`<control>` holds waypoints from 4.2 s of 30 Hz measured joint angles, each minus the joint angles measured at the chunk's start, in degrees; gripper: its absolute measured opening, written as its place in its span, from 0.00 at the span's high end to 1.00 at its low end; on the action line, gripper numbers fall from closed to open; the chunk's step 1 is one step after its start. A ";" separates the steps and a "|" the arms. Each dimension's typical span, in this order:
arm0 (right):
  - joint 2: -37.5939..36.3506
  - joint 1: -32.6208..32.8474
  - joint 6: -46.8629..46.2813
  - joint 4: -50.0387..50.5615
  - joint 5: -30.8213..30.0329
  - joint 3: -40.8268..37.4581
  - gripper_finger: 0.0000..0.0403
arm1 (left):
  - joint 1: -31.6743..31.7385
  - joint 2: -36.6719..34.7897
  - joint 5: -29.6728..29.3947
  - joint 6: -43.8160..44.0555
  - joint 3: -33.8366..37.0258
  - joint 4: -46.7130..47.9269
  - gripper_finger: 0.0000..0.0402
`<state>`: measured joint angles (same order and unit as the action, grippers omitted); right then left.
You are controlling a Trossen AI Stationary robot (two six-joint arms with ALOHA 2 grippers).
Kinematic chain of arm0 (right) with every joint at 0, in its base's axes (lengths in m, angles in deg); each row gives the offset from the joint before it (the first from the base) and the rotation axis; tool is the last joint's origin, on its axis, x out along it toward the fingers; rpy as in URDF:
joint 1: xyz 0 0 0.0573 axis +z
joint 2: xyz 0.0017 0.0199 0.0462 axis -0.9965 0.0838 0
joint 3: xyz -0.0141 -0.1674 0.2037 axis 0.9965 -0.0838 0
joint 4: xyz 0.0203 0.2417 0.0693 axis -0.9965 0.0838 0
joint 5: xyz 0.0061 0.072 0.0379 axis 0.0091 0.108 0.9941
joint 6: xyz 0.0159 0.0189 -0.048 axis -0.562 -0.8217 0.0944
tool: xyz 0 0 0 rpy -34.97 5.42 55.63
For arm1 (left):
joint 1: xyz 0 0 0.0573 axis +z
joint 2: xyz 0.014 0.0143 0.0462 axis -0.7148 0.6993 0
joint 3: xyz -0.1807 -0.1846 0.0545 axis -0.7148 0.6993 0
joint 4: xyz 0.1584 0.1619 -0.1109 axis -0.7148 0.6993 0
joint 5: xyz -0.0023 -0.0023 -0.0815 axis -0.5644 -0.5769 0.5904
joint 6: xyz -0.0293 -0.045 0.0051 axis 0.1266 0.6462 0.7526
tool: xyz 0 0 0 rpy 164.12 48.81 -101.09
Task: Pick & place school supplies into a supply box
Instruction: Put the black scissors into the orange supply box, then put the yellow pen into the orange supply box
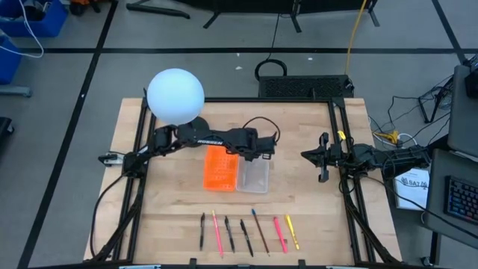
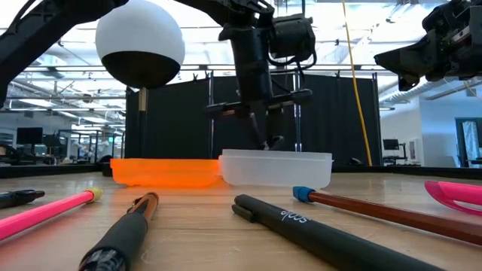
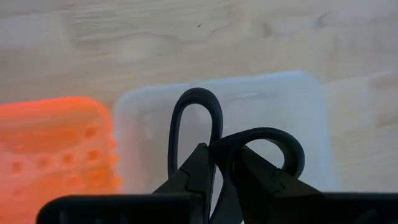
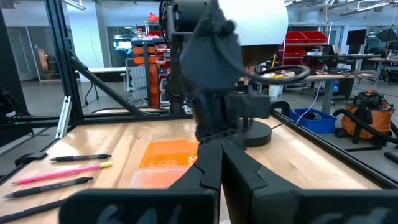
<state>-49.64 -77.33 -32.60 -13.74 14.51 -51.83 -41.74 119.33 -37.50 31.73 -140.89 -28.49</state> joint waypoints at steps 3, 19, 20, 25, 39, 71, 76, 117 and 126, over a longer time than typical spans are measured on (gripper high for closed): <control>0.00 -0.01 0.01 0.00 -0.01 0.00 1.00 | -0.45 0.00 -1.34 0.72 0.00 2.51 0.87; 0.00 -0.02 -0.03 -0.31 0.00 0.01 1.00 | -0.64 -0.27 -1.08 1.25 4.36 -4.20 0.89; 0.00 -0.01 -0.01 -0.31 0.00 -0.01 1.00 | -0.64 -0.31 -0.83 1.29 5.04 -5.12 0.89; 0.00 0.00 0.01 -0.31 -0.01 -0.01 1.00 | -0.11 -0.28 1.18 1.48 6.58 -6.19 0.89; 0.00 0.00 0.05 -0.42 -0.01 -0.01 1.00 | -0.12 0.07 3.23 -0.33 7.32 -8.83 0.67; -0.02 -0.02 1.01 -0.46 0.04 -0.01 1.00 | -26.81 -55.56 -20.00 -41.94 33.32 -11.32 0.97; -0.02 -0.02 0.97 -0.46 0.04 0.01 1.00 | -31.21 -67.08 -17.43 -52.18 53.89 -23.96 0.99; 15.62 4.61 -2.72 -6.15 -0.66 8.72 1.00 | -1.27 -110.90 5.31 -83.26 107.60 -65.21 0.97; 54.35 16.44 -22.73 22.88 -7.80 40.78 1.00 | -1.27 -110.90 0.79 -80.90 107.61 -65.00 0.94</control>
<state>4.70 -60.89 -55.33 9.14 6.71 -11.05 -43.01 8.43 -36.72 -49.17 -33.28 -93.49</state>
